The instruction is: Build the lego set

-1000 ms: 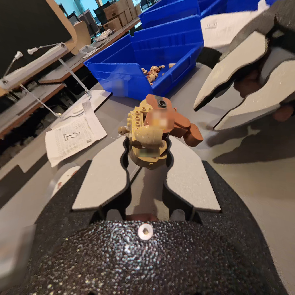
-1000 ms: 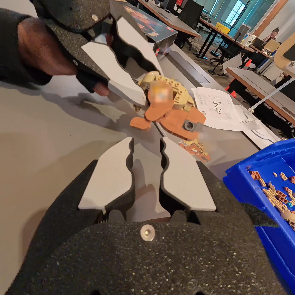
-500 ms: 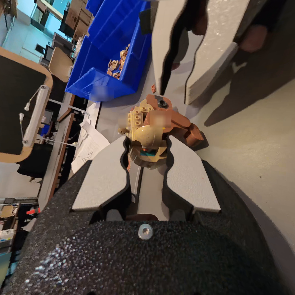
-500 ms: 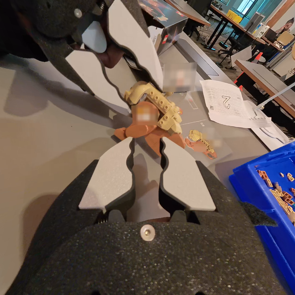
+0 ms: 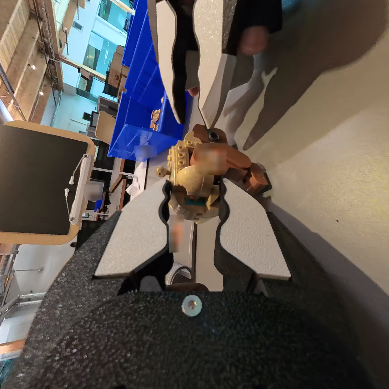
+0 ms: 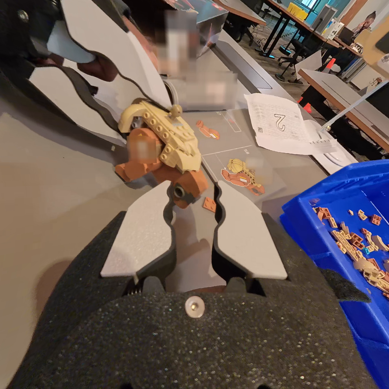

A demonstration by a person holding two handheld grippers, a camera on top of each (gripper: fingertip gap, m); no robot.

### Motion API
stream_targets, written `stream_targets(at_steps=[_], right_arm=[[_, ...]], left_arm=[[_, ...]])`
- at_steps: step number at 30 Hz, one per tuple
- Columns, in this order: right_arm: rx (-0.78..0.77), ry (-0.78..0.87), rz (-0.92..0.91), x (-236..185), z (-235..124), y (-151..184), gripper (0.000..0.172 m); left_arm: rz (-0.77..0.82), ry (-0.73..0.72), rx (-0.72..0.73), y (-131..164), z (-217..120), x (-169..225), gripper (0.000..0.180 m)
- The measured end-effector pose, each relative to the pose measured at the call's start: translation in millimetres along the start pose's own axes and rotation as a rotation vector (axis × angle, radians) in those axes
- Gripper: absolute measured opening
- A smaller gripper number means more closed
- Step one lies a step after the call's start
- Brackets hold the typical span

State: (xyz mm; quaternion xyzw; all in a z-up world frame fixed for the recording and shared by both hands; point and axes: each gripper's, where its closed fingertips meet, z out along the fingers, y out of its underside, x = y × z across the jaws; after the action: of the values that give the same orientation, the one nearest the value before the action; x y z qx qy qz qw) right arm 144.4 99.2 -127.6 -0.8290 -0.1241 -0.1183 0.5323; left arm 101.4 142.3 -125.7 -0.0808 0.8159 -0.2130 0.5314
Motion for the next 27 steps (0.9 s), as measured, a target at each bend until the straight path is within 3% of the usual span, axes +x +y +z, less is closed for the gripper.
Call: stream_targets(at_steps=[12,27], right_arm=[[-0.038,-0.183,0.007,-8,8,9,0.05],[0.005,-0.27,-0.02,-12,14,4,0.049]], left_arm=[[0.026,-0.014,0.028,-2,-1,1,0.043],[0.049,-0.03,0.054,-4,-1,1,0.044]])
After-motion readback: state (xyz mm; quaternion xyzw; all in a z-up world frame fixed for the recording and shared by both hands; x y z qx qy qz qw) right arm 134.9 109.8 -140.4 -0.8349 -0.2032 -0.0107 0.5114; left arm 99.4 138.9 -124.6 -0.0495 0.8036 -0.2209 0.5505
